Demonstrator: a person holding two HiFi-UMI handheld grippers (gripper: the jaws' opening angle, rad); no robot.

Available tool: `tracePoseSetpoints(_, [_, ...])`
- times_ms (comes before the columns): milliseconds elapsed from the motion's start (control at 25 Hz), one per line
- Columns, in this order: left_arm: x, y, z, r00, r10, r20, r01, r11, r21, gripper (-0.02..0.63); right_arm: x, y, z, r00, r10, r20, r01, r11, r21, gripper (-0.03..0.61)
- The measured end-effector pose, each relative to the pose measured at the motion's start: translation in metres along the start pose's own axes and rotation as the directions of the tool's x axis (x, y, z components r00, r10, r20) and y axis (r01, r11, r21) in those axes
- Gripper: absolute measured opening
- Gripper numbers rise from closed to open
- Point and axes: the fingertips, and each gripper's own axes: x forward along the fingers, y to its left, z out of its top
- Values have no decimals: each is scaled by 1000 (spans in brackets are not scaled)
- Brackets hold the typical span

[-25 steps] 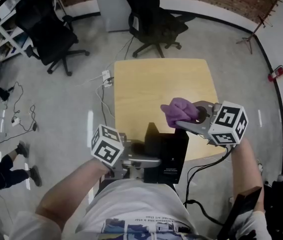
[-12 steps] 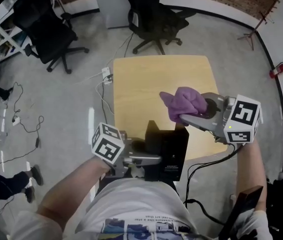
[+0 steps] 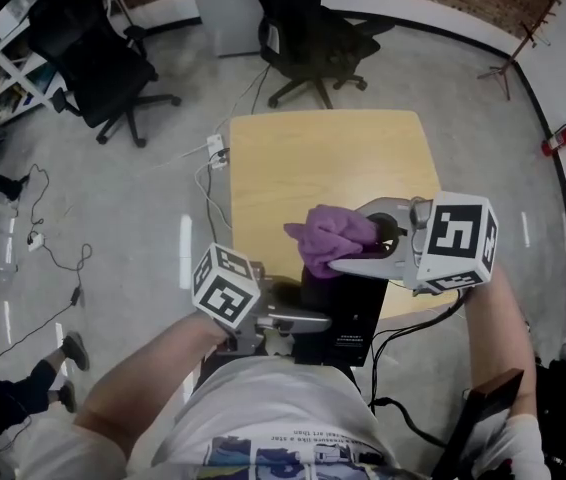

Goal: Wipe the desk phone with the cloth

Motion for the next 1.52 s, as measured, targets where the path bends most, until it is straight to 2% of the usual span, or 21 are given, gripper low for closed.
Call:
tracePoseSetpoints(280, [-4, -6, -4, 1000, 0, -2, 0, 1000, 20, 178, 18, -31, -33, 994, -47, -103, 54, 996, 68, 104])
tracePoseSetpoints(440, [-14, -4, -4, 1000, 8, 17, -8, 1000, 20, 178, 18, -57, -55, 977, -170, -132, 186, 975, 119, 104])
tracePoseSetpoints(520, [-18, -1, -3, 999, 13, 31, -14, 1000, 19, 178, 7, -69, -63, 959, -262, -106, 277, 946, 169, 104])
tracePoseSetpoints(640, [-26, 5, 0, 998, 20, 52, -22, 1000, 21, 178, -18, -80, -67, 912, -407, -42, 405, 881, 246, 104])
tracePoseSetpoints(840, [-45, 11, 7, 996, 28, 83, -29, 1000, 8, 178, -54, -65, -61, 821, -569, 48, 528, 790, 312, 104])
tracePoseSetpoints(960, [-53, 16, 16, 995, 42, 89, -41, 999, -6, 178, -65, -51, -52, 788, -608, 95, 550, 765, 335, 104])
tracePoseSetpoints(1080, [-54, 20, 20, 995, 44, 88, -43, 999, -15, 178, -64, -30, -47, 773, -621, 129, 550, 758, 350, 104])
tracePoseSetpoints(1240, [-52, 23, 22, 995, 31, 93, -29, 999, -28, 178, -56, -1, -61, 748, -650, 135, 561, 728, 394, 104])
tracePoseSetpoints(1520, [-52, 27, 41, 996, 32, 85, -30, 999, -33, 178, -43, 40, -89, 740, -666, 94, 551, 681, 483, 104])
